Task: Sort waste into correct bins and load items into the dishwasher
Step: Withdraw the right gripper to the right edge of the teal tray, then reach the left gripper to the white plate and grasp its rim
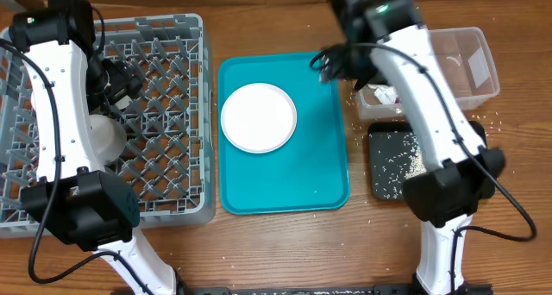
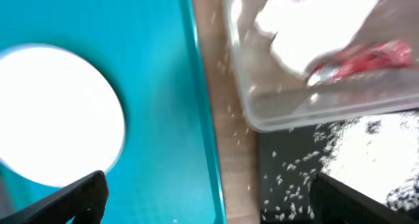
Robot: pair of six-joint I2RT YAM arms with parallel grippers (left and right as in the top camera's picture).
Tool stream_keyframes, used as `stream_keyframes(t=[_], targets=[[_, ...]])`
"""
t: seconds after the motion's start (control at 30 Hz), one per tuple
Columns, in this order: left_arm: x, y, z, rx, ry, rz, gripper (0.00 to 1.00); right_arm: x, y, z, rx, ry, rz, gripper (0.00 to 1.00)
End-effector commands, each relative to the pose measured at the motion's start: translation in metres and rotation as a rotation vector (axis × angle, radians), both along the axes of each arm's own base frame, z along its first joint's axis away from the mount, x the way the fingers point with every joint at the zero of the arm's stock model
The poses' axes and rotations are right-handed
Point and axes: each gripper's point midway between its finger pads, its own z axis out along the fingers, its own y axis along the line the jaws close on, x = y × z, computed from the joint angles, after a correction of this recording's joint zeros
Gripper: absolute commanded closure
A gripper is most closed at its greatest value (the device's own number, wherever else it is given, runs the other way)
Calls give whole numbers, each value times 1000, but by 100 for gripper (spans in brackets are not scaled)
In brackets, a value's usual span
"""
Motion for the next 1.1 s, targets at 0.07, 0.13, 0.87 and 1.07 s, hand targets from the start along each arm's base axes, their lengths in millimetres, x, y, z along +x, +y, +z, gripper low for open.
stream_keyframes(t=[0.07,0.13,0.87,1.07], targets=[[0,-1,13,5,-43,5,0,29,-61,85,61,-258,-154,0],[0,-1,13,5,-44,5,0,35,-90,102,68,-316,-219,0],[15,-179,27,-540,-146,-517,2,25,-250,108,13,-350,-570,0],[18,-243,15,-311,-134,-735,19,25,-250,108,13,-350,-570,0]])
